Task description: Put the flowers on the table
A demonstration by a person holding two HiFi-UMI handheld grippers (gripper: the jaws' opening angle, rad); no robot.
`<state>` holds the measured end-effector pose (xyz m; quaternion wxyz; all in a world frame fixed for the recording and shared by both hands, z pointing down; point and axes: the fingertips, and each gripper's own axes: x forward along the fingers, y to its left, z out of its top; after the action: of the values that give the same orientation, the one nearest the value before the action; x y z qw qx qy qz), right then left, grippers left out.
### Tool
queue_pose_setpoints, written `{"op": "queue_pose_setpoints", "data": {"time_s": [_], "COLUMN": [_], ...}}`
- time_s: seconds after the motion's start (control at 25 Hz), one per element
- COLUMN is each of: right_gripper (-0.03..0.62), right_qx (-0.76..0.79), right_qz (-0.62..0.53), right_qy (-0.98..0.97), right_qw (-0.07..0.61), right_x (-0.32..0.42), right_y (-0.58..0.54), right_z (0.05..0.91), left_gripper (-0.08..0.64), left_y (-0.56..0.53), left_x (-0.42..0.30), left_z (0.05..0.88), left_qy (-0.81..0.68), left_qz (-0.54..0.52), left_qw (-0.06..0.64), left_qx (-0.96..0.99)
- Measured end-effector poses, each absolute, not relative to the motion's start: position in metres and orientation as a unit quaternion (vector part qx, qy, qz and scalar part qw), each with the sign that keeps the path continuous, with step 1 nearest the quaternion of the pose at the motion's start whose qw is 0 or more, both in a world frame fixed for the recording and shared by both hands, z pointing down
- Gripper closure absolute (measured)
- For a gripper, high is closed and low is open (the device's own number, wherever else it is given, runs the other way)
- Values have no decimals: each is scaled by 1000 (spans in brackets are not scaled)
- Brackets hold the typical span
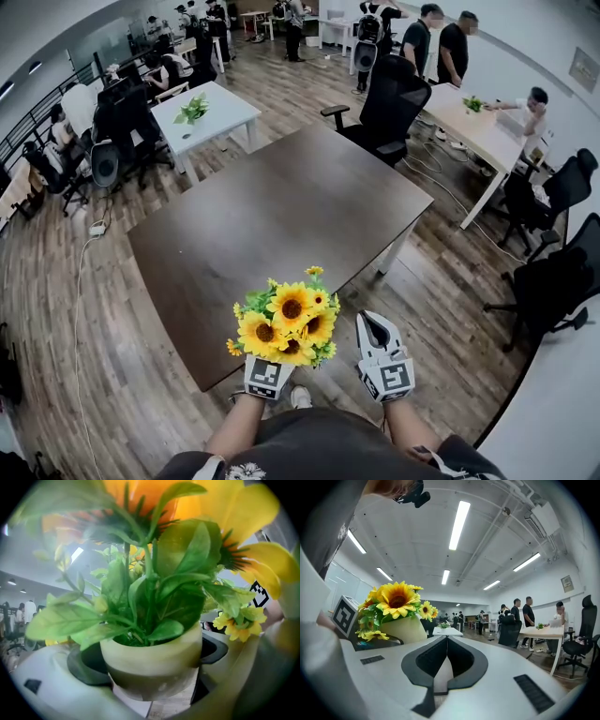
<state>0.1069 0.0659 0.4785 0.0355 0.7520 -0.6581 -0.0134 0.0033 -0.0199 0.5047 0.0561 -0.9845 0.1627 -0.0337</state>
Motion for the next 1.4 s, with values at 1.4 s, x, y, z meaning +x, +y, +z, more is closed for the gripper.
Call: {"op": "queue_pose_setpoints", "data": {"time_s": [1.4], "right_gripper": [569], "right_qx": [644], "right_qz": [-14], "right_qy": [-765], "right_qw": [25], "right_x": [192], "right_y": [-155], "right_z": [474], "left_gripper": [5], "left_y": [-198], "left_x": [79], "left_z": [502], "left_qy": [295], "left_qz": [-44], "left_qw": [55], "left_qx": [-953]}}
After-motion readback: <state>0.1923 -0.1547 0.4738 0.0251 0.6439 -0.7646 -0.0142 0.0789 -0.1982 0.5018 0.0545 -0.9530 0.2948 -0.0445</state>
